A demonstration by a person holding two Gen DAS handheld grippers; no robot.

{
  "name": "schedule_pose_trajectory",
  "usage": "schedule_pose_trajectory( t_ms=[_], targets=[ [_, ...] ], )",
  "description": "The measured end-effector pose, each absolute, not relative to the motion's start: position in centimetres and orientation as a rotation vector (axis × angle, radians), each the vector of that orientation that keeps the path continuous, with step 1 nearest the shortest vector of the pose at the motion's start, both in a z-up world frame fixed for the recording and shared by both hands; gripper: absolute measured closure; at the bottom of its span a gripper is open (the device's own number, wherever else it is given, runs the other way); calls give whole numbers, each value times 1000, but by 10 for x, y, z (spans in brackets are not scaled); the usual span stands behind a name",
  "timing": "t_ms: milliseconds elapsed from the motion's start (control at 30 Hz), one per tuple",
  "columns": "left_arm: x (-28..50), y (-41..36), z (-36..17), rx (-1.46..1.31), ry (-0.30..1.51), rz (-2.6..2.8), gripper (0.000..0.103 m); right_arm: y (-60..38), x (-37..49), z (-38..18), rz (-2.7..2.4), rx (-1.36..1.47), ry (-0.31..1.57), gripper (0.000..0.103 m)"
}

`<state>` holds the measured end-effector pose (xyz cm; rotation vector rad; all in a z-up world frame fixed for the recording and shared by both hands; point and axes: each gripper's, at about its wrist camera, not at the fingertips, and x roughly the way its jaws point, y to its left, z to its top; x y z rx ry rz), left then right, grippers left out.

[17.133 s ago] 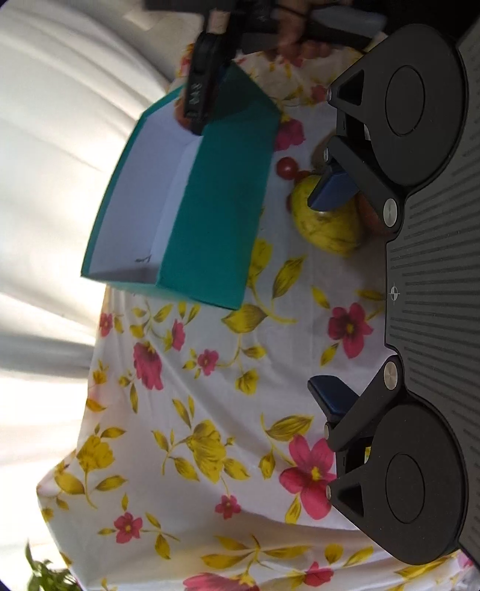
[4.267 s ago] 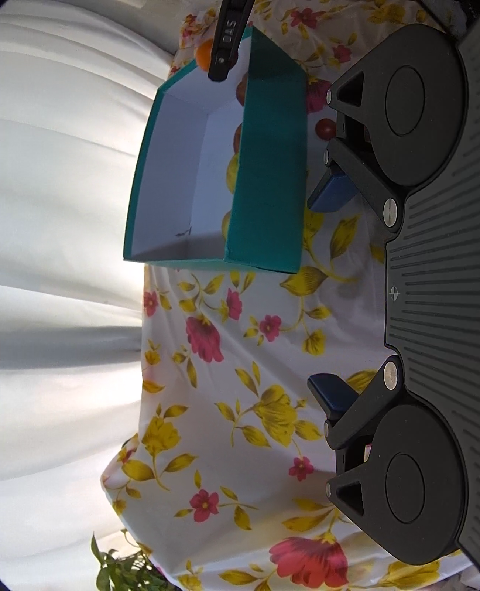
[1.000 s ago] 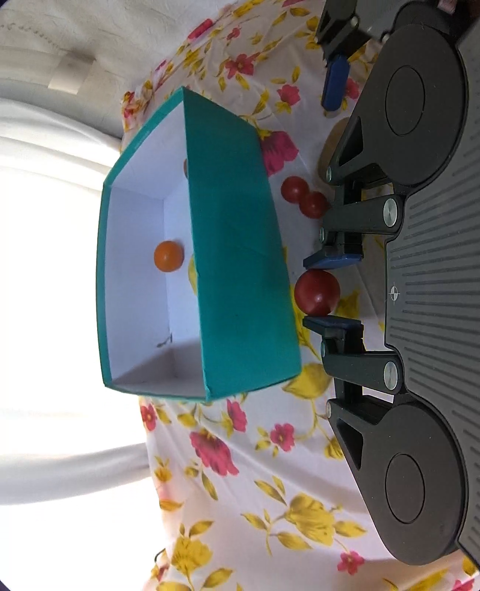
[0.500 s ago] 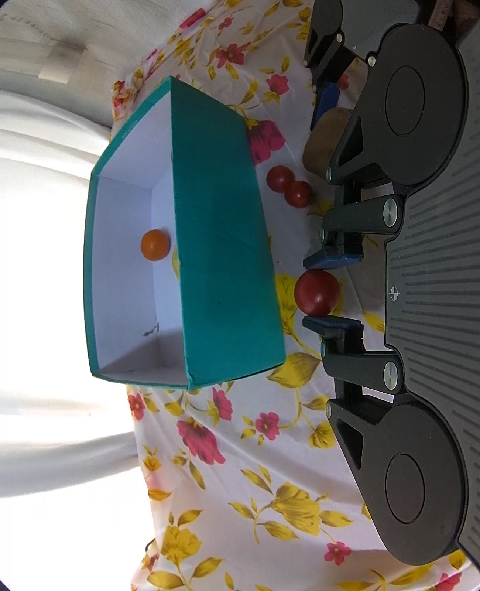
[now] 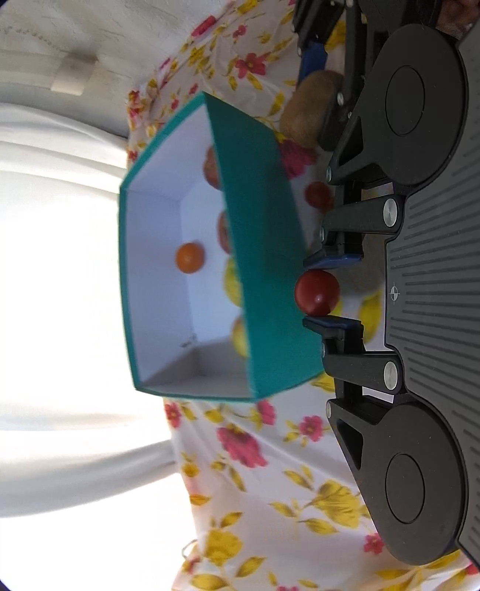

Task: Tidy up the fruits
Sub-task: 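Drop the tomato into the box with the left tool while the right tool carries the kiwi over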

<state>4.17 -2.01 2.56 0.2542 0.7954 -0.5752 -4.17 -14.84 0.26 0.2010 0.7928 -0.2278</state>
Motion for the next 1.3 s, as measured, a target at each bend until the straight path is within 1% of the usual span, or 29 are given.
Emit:
schedule_pose_trajectory(
  t_ms=[267, 467, 733, 933, 1033, 1067, 1100, 1200, 1233, 1300],
  targets=[
    [54, -34, 48, 245, 734, -598, 73, -159, -48, 37, -294, 191, 697, 51],
    [79, -54, 53, 247, 726, -571, 73, -168, -50, 48, -322, 194, 665, 51],
    [119, -80, 34, 277, 746, -487, 73, -176, -47, 55, -347, 206, 637, 51],
    [133, -91, 14, 308, 788, -461, 73, -182, -46, 55, -366, 210, 634, 51],
    [140, -93, 6, 306, 824, -454, 71, -186, -46, 55, -378, 212, 636, 51],
    [142, -92, 4, 305, 829, -451, 68, -187, -46, 55, -382, 213, 636, 51],
    [143, -91, 3, 306, 837, -445, 53, -188, -46, 55, -384, 214, 636, 51],
    [142, -84, 6, 298, 821, -444, 39, -190, -46, 54, -385, 219, 637, 51],
    [140, -81, 9, 283, 823, -451, 36, -190, -45, 54, -384, 221, 637, 51],
    [133, -71, 18, 244, 811, -453, 26, -191, -43, 54, -383, 224, 635, 51]
  ],
)
